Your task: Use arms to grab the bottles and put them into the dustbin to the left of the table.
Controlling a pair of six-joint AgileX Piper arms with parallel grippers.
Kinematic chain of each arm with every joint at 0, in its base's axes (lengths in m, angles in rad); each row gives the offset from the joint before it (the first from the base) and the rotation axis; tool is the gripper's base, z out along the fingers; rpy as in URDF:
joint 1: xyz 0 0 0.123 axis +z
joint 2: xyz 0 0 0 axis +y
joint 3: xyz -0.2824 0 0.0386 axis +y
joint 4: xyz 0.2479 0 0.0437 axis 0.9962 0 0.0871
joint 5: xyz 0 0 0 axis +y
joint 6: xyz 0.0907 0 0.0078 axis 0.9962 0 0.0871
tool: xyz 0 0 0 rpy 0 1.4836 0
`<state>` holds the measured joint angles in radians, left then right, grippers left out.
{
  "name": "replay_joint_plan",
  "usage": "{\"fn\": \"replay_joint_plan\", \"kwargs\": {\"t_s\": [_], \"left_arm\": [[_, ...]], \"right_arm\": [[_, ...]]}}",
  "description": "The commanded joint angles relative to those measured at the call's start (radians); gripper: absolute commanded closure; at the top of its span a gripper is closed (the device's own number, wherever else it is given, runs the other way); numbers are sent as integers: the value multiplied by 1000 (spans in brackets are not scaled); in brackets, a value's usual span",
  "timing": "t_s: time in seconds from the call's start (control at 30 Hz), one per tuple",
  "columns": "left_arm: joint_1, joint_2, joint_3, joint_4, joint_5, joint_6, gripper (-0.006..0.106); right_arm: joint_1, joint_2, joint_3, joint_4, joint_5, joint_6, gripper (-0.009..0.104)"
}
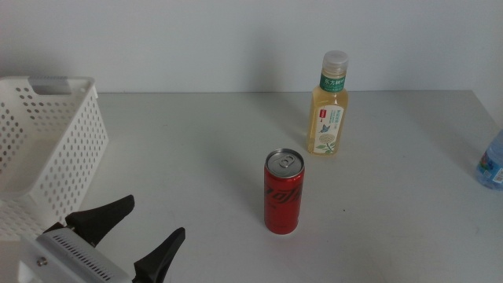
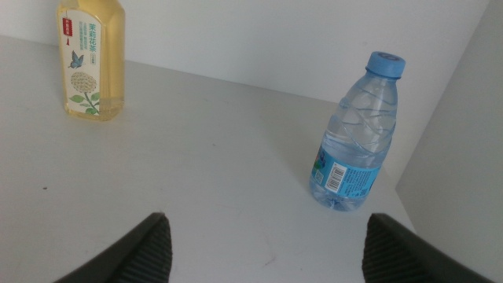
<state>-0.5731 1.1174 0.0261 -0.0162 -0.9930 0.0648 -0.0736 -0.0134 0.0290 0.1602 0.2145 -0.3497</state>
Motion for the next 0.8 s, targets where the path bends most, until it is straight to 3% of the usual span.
{"fn": "replay_joint_plan", "kwargs": {"t_s": [0.0, 0.13, 0.77], "left_arm": [[-8, 58, 5, 16, -212, -16, 7], [-8, 117, 5, 33, -322, -16, 7], [-8, 123, 3, 113, -315, -20, 7]], "right_arm": [[-5, -22, -10, -2, -71, -10, 33], [-5, -22, -10, -2, -71, -10, 33], [-5, -22, -10, -2, -71, -10, 33]]}}
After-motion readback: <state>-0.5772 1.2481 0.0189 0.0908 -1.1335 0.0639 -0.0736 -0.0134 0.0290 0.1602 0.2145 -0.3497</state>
